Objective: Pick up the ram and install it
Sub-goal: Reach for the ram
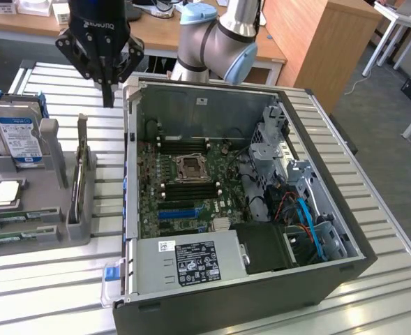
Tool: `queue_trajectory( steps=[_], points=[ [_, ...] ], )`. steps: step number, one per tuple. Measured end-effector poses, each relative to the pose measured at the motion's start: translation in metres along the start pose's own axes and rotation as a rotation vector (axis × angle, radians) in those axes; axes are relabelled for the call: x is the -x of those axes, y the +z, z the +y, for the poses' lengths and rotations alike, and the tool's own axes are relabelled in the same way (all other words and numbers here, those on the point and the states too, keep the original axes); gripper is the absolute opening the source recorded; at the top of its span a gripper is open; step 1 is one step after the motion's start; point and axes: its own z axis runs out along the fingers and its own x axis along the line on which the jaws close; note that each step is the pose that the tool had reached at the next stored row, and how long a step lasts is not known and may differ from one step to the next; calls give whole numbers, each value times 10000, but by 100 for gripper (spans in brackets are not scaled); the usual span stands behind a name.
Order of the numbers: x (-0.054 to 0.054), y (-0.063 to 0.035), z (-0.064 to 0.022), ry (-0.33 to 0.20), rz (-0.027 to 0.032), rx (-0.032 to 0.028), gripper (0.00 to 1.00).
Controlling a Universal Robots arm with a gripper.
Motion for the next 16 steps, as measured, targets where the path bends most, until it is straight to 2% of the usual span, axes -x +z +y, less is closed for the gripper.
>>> queue_trajectory(
  steps=[16],
  points=[
    [-500,13,-38,0,18,-66,11]
  ],
)
